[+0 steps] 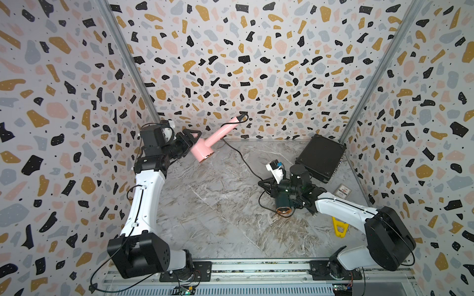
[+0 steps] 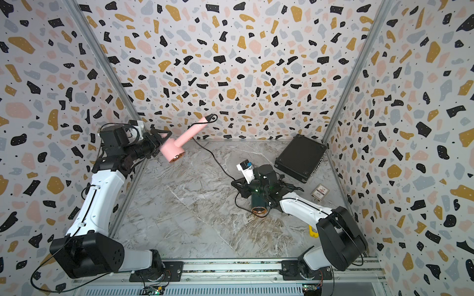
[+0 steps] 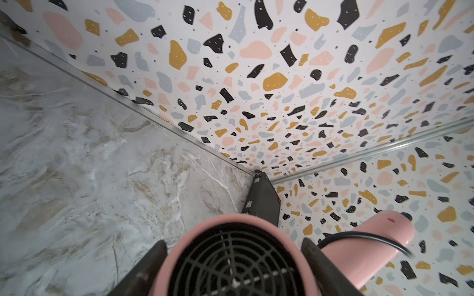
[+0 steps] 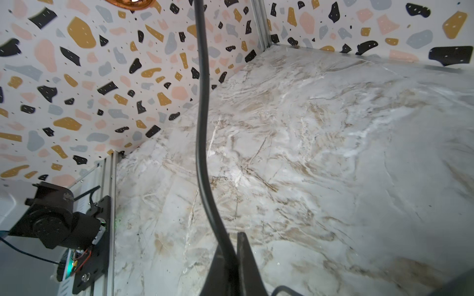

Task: Wrap the cord around the hair dryer
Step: Wrap the power cord around the hair dryer.

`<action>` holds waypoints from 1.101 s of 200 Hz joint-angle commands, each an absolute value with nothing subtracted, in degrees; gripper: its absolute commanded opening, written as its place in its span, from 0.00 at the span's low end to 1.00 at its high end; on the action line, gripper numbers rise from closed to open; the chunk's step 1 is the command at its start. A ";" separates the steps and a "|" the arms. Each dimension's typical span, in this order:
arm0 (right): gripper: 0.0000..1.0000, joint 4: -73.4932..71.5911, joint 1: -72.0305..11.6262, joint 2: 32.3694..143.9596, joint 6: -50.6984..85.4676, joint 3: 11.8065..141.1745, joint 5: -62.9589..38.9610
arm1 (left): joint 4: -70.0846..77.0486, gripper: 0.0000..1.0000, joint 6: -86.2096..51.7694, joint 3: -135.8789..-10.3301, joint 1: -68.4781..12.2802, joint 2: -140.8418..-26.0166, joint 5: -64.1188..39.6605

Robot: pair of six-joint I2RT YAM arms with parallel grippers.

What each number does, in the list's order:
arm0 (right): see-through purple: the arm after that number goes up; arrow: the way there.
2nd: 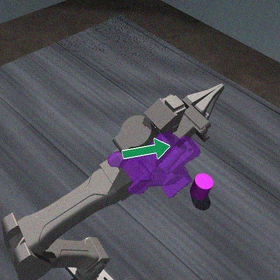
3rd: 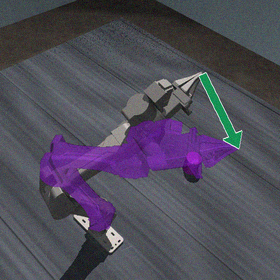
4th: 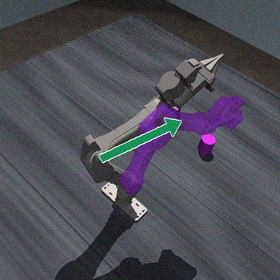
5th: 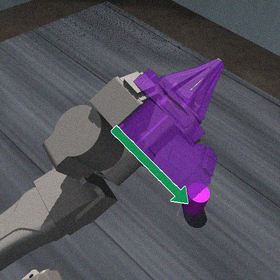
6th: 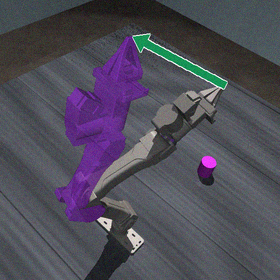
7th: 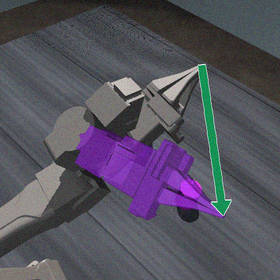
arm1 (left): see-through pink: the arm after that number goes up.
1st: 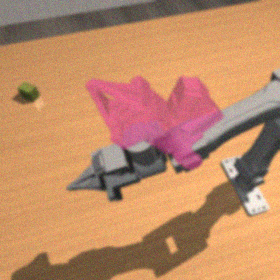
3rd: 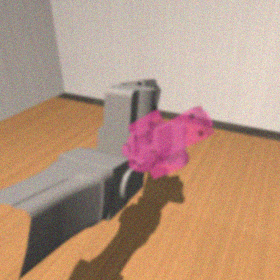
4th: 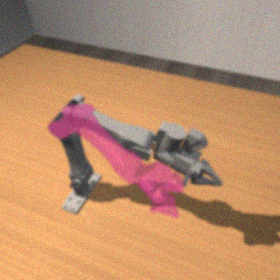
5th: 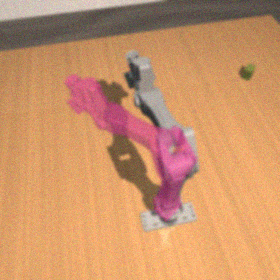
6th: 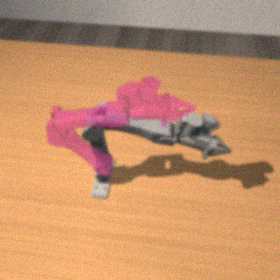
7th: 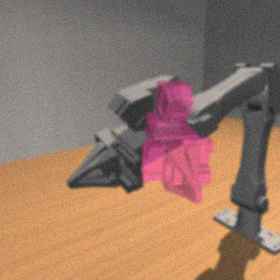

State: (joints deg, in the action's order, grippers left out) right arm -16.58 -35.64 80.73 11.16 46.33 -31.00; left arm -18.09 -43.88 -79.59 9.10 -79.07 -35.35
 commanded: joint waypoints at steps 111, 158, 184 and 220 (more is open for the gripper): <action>0.00 16.35 -39.73 74.12 -8.34 59.86 -14.48 | -23.89 0.00 -23.28 -78.69 3.10 -77.34 -0.99; 0.00 22.73 -39.73 77.35 -16.06 71.67 -9.38 | -29.49 0.00 -14.02 -76.13 1.25 -74.52 0.47; 0.00 23.10 -39.68 80.13 -18.71 77.42 -8.66 | -34.00 0.00 -6.95 -75.96 -0.46 -72.96 -3.38; 0.00 25.98 -39.46 86.16 -21.26 86.53 -10.24 | -43.36 0.00 1.14 -77.68 -3.53 -73.91 -16.31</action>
State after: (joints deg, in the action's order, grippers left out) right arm 22.76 -39.51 83.74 -18.06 80.66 -9.67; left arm -38.11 -7.03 -75.68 -1.30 -74.37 -5.87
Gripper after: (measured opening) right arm 0.079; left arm 0.732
